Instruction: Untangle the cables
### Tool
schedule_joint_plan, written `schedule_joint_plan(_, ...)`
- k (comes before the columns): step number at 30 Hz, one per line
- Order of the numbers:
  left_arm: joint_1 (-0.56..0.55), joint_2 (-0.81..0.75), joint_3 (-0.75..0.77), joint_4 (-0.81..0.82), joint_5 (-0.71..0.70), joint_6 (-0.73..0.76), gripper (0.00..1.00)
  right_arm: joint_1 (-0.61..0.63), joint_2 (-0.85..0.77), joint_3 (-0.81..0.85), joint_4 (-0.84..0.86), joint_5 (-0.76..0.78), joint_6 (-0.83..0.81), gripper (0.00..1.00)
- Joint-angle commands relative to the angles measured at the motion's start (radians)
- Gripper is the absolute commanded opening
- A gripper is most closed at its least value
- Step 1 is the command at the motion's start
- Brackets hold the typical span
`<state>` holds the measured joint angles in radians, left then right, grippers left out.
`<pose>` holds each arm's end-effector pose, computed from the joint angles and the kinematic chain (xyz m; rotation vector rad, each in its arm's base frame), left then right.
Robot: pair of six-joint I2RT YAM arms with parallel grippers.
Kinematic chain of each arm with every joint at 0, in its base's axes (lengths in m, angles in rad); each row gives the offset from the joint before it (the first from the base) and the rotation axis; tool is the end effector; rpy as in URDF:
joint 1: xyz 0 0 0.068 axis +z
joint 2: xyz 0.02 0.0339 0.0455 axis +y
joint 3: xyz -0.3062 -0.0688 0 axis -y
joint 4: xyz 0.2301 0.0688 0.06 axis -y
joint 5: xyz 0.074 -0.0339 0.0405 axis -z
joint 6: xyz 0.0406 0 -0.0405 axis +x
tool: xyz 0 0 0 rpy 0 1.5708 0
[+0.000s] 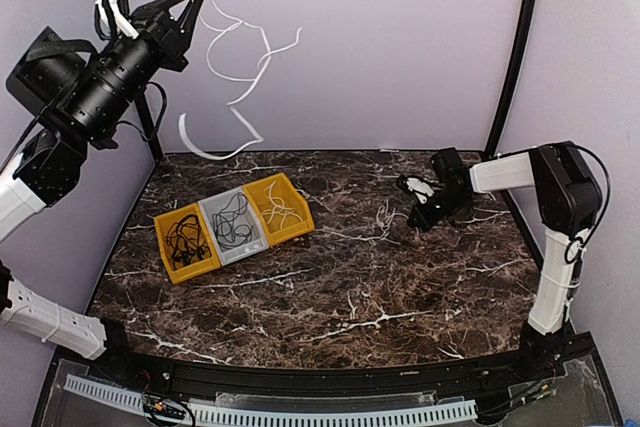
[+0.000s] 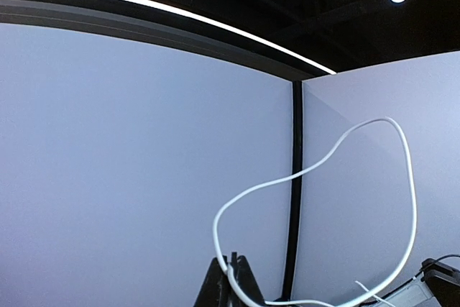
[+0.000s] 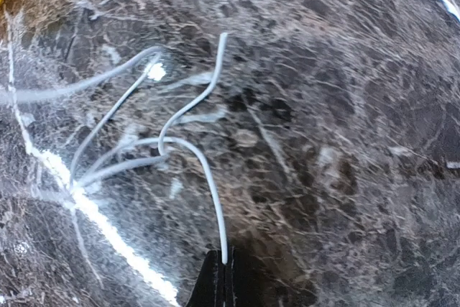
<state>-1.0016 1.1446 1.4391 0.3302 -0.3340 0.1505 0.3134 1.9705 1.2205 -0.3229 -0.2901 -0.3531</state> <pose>0.1122 -0.1506 0.5822 0.2559 0.9701 -0.6223 0.3792 0.1351 0.1834 -0.9474 2.4401 0.3688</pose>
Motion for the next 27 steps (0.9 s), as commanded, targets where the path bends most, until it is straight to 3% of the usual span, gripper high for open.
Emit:
schedule_joint_plan(1, 0.000, 0.023, 0.018, -0.088, -0.065, 0.088, 0.00, -0.054, -0.003, -0.026, -0.091, 0.078, 0.025, 0.00)
schedule_joint_plan(8, 0.009, 0.113, 0.036, -0.220, -0.116, 0.028, 0.00, -0.068, -0.117, -0.025, -0.154, 0.002, -0.012, 0.00)
schedule_joint_plan(17, 0.064, 0.195, -0.020, -0.240, -0.087, -0.067, 0.00, -0.067, -0.393, -0.074, -0.250, -0.135, -0.088, 0.43)
schedule_joint_plan(22, 0.134, 0.249, -0.039, -0.253, 0.012, -0.131, 0.00, -0.068, -0.590, -0.152, -0.234, -0.164, -0.140, 0.51)
schedule_joint_plan(27, 0.221, 0.296, -0.071, -0.236, 0.118, -0.185, 0.00, -0.068, -0.748, -0.328, -0.085, -0.182, -0.143, 0.59)
